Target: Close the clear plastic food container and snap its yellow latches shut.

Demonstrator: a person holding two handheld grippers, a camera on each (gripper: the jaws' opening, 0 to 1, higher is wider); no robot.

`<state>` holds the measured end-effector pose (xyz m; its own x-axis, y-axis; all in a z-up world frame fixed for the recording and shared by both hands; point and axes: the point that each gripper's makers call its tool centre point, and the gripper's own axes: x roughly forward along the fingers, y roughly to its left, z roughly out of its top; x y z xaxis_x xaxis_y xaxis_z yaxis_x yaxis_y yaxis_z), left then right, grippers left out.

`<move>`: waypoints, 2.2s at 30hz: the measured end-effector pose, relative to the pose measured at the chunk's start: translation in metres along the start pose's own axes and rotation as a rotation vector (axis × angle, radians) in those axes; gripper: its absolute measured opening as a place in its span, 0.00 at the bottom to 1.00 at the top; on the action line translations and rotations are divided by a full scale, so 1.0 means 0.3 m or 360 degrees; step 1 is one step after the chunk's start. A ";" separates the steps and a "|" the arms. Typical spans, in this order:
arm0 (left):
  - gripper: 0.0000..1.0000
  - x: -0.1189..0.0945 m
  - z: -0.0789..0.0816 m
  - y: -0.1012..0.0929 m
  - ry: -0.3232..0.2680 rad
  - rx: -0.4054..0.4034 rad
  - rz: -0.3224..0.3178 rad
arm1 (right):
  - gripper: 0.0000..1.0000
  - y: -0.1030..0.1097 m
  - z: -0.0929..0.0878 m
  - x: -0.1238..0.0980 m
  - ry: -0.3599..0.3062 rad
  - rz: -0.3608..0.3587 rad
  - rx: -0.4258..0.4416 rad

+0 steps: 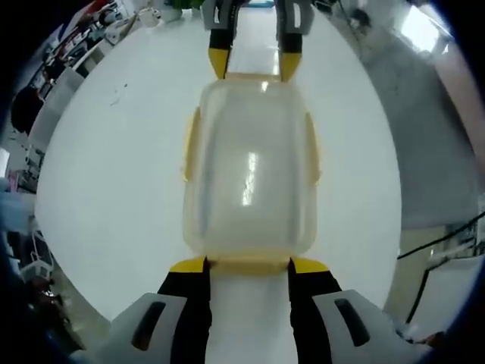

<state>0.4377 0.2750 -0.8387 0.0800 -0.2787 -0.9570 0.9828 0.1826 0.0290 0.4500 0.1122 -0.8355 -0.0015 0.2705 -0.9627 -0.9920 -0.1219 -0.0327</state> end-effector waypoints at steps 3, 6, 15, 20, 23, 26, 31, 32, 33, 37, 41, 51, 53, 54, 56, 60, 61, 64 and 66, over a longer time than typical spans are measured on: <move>0.37 -0.016 0.014 -0.003 -0.0001 0.0015 0.0002 | 0.37 0.007 -0.005 -0.011 0.0000 -0.0001 0.0010; 0.37 -0.019 0.024 -0.005 0.0007 0.0033 0.0015 | 0.37 0.010 -0.006 -0.030 0.0000 -0.0014 0.0011; 0.37 -0.023 0.069 -0.013 -0.0009 0.0028 0.0004 | 0.37 0.015 -0.043 -0.049 0.0015 0.0004 0.0019; 0.37 -0.023 0.099 -0.022 -0.0011 0.0047 -0.0008 | 0.37 0.024 -0.071 -0.062 0.0022 0.0025 0.0030; 0.37 -0.031 0.118 -0.025 0.0003 0.0076 0.0007 | 0.37 0.026 -0.084 -0.076 0.0007 0.0032 0.0047; 0.37 -0.036 0.151 -0.022 -0.0016 0.0088 -0.0002 | 0.37 0.034 -0.112 -0.090 0.0002 0.0038 0.0061; 0.37 -0.028 0.193 -0.026 -0.0016 0.0101 -0.0007 | 0.37 0.036 -0.147 -0.108 0.0010 0.0032 0.0076; 0.37 -0.026 0.201 -0.026 -0.0016 0.0103 -0.0009 | 0.37 0.038 -0.154 -0.113 0.0011 0.0033 0.0080; 0.37 -0.023 0.212 -0.025 -0.0017 0.0106 -0.0011 | 0.37 0.040 -0.166 -0.118 0.0014 0.0031 0.0085; 0.37 -0.016 0.262 -0.030 -0.0038 0.0118 -0.0029 | 0.37 0.047 -0.216 -0.128 0.0026 0.0024 0.0104; 0.37 -0.005 0.307 -0.032 -0.0033 0.0147 -0.0041 | 0.37 0.054 -0.256 -0.148 0.0031 0.0033 0.0135; 0.37 0.018 0.446 -0.056 -0.0131 0.0147 -0.0068 | 0.37 0.070 -0.398 -0.172 0.0101 0.0046 0.0166; 0.37 0.030 0.464 -0.059 -0.0123 0.0165 -0.0064 | 0.37 0.079 -0.415 -0.178 0.0098 0.0051 0.0182; 0.37 0.034 0.471 -0.059 -0.0126 0.0164 -0.0068 | 0.37 0.083 -0.426 -0.183 0.0104 0.0049 0.0183; 0.37 0.042 0.488 -0.064 -0.0131 0.0164 -0.0079 | 0.37 0.087 -0.444 -0.190 0.0110 0.0052 0.0190; 0.37 0.053 0.523 -0.069 -0.0144 0.0174 -0.0086 | 0.37 0.095 -0.475 -0.200 0.0123 0.0054 0.0203; 0.37 0.057 0.534 -0.073 -0.0148 0.0174 -0.0092 | 0.37 0.096 -0.486 -0.205 0.0128 0.0055 0.0202; 0.37 0.067 0.555 -0.077 -0.0148 0.0181 -0.0098 | 0.37 0.101 -0.507 -0.216 0.0134 0.0062 0.0214; 0.37 0.071 0.567 -0.079 -0.0150 0.0182 -0.0101 | 0.37 0.104 -0.521 -0.223 0.0143 0.0062 0.0216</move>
<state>0.4444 0.1043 -0.8106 0.0272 -0.3745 -0.9268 0.9985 0.0547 0.0072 0.4389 -0.0589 -0.8139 -0.0350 0.1810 -0.9829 -0.9994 0.0009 0.0357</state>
